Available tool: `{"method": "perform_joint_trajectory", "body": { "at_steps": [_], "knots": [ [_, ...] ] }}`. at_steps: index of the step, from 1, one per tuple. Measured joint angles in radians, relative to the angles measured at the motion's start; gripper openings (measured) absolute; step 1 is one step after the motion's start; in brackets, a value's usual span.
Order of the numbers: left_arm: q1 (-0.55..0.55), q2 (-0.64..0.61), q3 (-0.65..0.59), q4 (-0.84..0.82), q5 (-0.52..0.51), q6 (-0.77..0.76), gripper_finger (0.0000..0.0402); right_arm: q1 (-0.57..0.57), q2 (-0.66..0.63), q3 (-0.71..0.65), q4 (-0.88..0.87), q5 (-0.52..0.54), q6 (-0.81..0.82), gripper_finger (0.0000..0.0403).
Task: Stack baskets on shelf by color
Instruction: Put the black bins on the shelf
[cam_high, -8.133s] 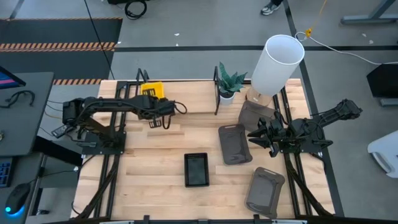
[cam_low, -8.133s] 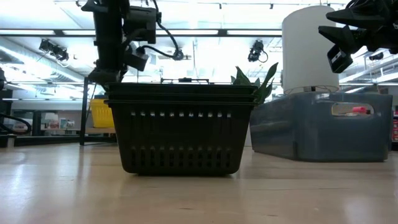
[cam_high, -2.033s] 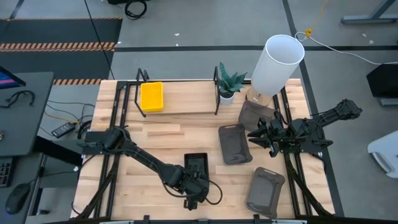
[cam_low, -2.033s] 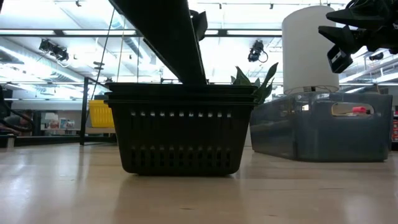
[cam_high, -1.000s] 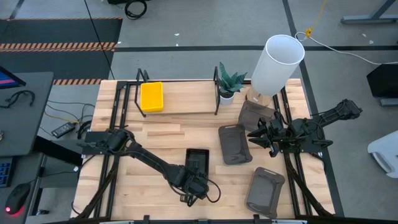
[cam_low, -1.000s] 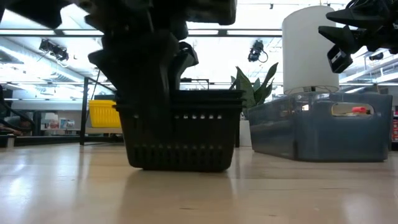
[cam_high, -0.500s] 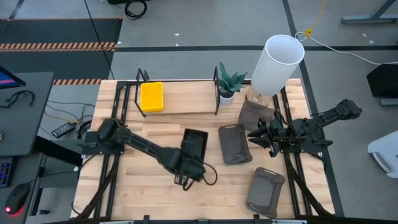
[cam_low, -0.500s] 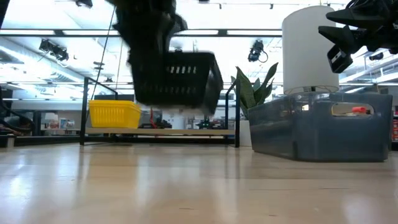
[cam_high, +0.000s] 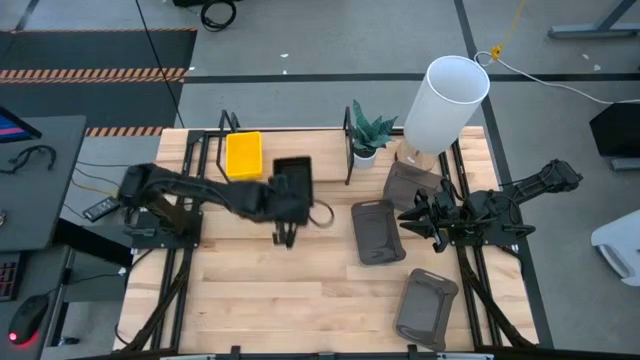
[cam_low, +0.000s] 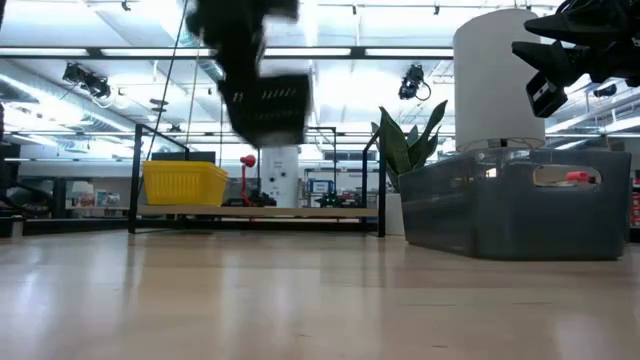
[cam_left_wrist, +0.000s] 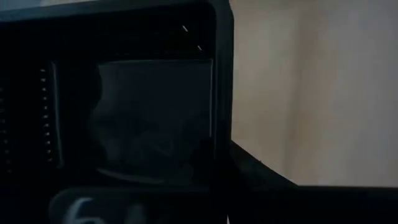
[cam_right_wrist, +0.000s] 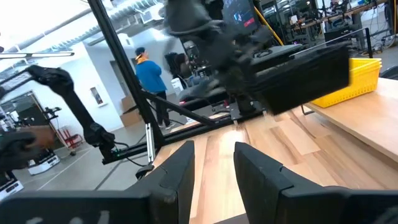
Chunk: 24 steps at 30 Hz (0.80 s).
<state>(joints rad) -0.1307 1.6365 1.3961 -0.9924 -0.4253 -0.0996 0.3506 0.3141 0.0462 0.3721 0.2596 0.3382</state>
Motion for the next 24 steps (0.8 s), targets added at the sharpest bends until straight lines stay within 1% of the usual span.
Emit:
{"method": "perform_joint_trajectory", "body": {
  "at_steps": [3,6,9,11,17,24],
  "knots": [
    [0.085,-0.085,-0.128,0.099,0.014,0.033,0.0017,0.0,0.0,0.0,0.0,0.0,0.0,0.0119],
    [0.17,-0.137,-0.205,0.151,0.06,0.069,0.0017,0.0,0.0,0.0,0.0,0.0,0.0,0.0119],
    [0.249,-0.15,-0.253,0.188,0.125,0.121,0.0017,0.0,0.0,0.0,0.0,0.0,0.0,0.0119],
    [0.293,-0.152,-0.277,0.205,0.154,0.165,0.0017,0.0,0.0,0.0,0.0,0.0,0.0,0.0119],
    [0.391,-0.152,-0.305,0.261,0.188,0.258,0.0017,0.0,0.0,0.0,0.0,0.0,0.0,0.0119],
    [0.457,-0.145,-0.306,0.291,0.224,0.345,0.0017,0.0,0.0,0.0,0.0,0.0,0.0,0.0119]
  ]
}}
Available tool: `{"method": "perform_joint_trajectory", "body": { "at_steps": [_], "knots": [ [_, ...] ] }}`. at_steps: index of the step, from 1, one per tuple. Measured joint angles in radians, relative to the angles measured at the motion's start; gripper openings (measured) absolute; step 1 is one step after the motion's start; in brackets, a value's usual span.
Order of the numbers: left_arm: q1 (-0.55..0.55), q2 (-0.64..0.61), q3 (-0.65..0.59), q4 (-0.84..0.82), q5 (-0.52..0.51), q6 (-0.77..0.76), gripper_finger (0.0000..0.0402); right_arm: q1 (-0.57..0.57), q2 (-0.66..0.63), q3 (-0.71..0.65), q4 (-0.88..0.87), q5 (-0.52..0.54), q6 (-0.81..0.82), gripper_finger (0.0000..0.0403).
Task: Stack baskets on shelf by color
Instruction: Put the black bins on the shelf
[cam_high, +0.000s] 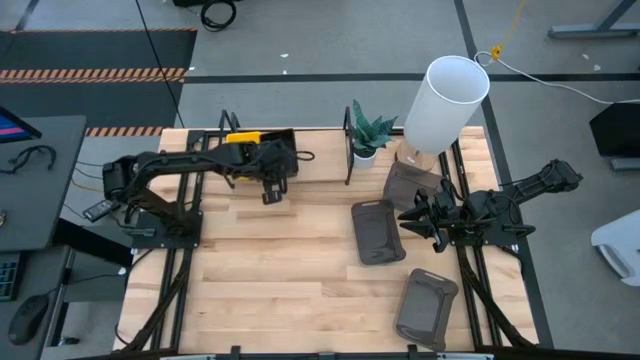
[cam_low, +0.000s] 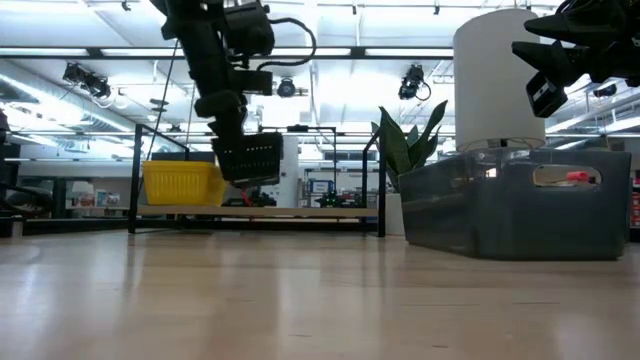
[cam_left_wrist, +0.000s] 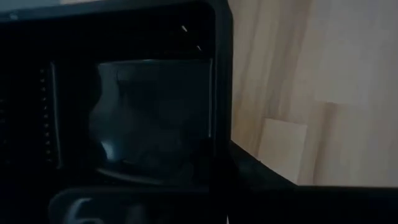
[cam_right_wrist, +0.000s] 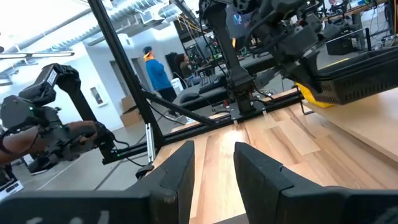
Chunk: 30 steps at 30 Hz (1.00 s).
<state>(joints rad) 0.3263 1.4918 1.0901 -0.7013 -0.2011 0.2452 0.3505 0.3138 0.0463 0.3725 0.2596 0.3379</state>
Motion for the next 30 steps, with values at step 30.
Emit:
{"method": "perform_joint_trajectory", "body": {
  "at_steps": [30],
  "knots": [
    [0.042,0.116,0.0,-0.009,-0.007,0.056,0.0022,0.0,0.0,0.0,0.0,0.0,0.0,0.0119]
  ]
}}
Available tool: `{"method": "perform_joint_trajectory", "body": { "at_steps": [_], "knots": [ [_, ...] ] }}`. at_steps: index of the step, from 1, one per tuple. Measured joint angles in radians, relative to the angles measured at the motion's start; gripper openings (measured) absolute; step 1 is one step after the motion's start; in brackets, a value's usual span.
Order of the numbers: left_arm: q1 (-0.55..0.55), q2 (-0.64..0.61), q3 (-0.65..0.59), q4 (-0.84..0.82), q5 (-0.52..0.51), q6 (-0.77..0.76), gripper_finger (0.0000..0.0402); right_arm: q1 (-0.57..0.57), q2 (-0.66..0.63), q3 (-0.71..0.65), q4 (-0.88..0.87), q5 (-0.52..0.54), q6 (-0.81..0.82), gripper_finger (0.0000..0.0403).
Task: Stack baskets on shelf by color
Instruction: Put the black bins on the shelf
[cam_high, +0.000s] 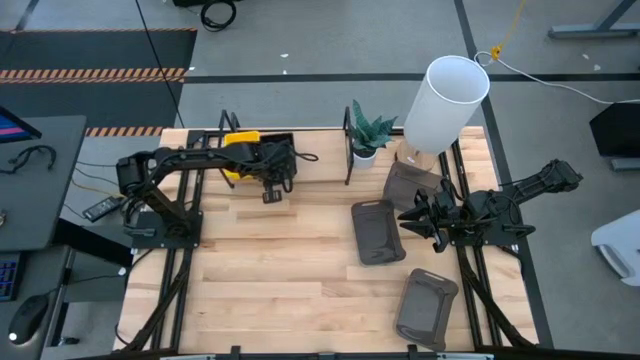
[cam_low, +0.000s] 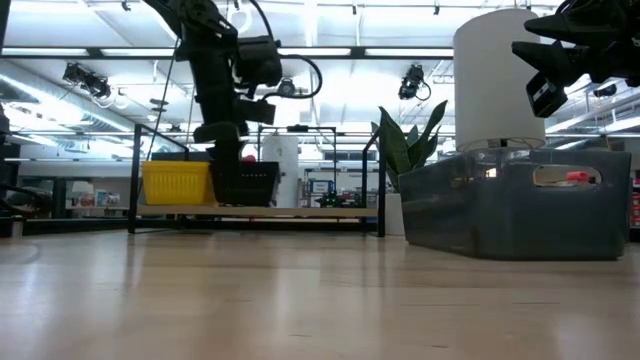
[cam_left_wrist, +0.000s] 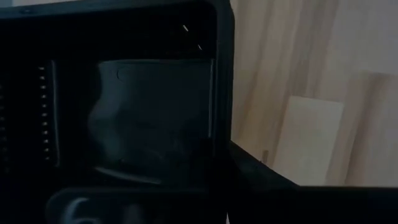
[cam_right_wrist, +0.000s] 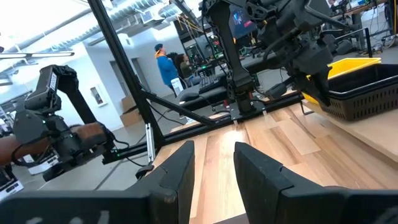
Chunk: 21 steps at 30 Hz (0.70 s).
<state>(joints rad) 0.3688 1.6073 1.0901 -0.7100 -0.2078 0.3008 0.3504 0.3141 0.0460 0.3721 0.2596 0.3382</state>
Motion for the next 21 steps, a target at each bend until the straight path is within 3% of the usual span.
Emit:
{"method": "perform_joint_trajectory", "body": {
  "at_steps": [5,21],
  "knots": [
    [0.0,0.0,0.0,-0.01,-0.016,0.022,0.004,0.0,0.0,0.0,0.0,0.0,0.0,0.0119],
    [-0.033,-0.019,0.002,-0.01,-0.106,-0.055,0.0204,0.0,0.0,0.0,0.0,0.0,0.0,0.0119]
  ]
}}
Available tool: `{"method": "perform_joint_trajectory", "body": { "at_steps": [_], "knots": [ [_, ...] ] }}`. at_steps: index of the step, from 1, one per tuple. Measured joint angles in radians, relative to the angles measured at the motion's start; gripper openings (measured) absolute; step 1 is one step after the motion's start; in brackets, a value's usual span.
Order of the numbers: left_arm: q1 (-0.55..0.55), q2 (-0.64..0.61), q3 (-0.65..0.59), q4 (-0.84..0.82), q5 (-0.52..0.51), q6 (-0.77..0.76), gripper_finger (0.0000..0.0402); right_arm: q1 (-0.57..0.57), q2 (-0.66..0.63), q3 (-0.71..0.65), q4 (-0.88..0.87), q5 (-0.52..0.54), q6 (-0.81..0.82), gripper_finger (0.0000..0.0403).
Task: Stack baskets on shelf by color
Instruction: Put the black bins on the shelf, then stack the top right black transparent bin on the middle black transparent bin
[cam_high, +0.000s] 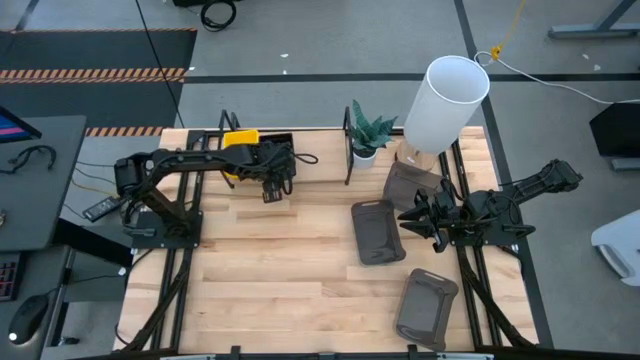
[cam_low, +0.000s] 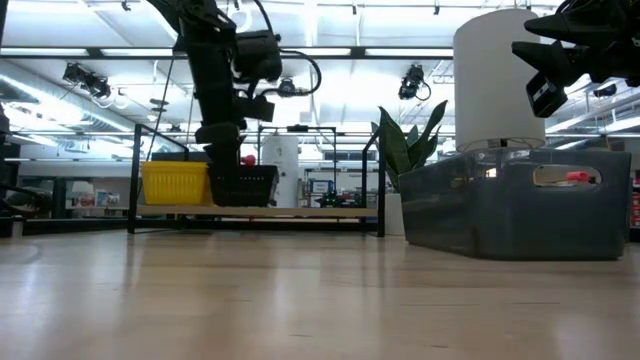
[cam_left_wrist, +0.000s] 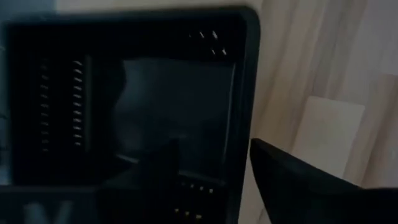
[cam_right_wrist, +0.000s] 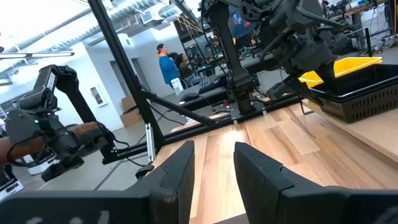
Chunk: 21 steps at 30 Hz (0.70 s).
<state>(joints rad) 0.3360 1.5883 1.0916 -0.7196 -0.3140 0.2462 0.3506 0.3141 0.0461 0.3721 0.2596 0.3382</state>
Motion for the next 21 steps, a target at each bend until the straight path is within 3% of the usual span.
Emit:
{"method": "perform_joint_trajectory", "body": {
  "at_steps": [8,16,21],
  "knots": [
    [-0.075,-0.083,0.0,0.022,-0.057,-0.021,0.0221,0.0,0.0,0.0,0.0,0.0,0.0,0.0119],
    [-0.244,-0.17,0.0,0.013,0.066,-0.129,0.0198,0.0,0.0,0.0,0.0,0.0,0.0,0.0119],
    [-0.382,-0.292,-0.081,0.196,0.067,-0.134,0.0175,0.0,0.0,0.0,0.0,0.0,0.0,0.0119]
  ]
}}
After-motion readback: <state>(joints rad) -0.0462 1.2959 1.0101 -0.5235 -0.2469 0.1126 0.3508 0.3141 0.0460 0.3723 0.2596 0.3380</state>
